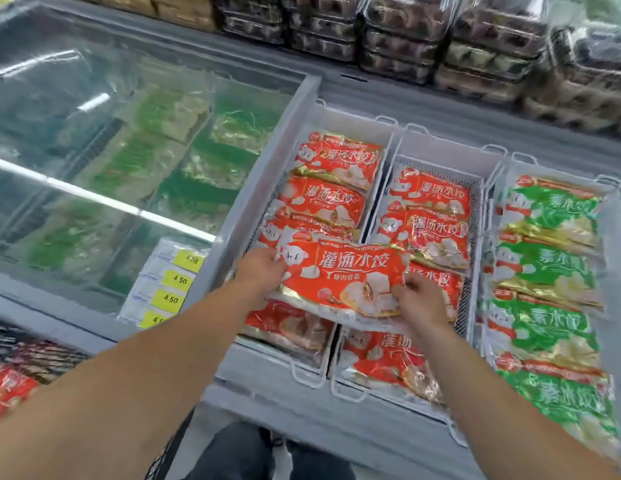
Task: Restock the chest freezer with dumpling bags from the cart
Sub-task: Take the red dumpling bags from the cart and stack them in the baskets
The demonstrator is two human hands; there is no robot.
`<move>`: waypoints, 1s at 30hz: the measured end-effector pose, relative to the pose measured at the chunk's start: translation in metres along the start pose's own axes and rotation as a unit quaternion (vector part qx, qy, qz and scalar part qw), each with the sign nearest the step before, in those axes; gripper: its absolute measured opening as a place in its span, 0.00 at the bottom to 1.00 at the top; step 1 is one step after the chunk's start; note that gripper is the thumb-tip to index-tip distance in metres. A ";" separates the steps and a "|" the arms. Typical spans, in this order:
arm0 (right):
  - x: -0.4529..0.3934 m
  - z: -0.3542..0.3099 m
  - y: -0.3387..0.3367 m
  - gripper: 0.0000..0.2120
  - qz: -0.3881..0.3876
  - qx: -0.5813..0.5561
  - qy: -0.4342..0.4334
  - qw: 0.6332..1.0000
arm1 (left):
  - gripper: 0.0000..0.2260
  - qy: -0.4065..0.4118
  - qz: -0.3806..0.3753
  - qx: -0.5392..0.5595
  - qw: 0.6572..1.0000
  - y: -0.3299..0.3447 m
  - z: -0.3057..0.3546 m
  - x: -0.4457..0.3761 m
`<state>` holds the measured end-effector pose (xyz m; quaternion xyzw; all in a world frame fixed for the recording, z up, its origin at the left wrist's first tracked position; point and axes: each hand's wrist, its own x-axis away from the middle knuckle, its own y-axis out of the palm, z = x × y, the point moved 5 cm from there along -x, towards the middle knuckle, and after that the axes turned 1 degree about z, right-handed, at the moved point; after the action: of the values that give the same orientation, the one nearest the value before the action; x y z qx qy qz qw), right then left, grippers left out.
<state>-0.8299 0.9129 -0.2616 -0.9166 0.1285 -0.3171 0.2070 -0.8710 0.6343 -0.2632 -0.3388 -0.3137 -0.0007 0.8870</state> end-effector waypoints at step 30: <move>-0.236 -0.083 0.150 0.38 -0.131 0.593 -0.232 0.760 | 0.31 0.090 0.015 -0.274 0.957 0.086 0.048 -0.239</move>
<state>-1.0788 0.8427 -0.3960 -0.6640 -0.2591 -0.1313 0.6890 -1.0713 0.6786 -0.4201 -0.5722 -0.2151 -0.1040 0.7845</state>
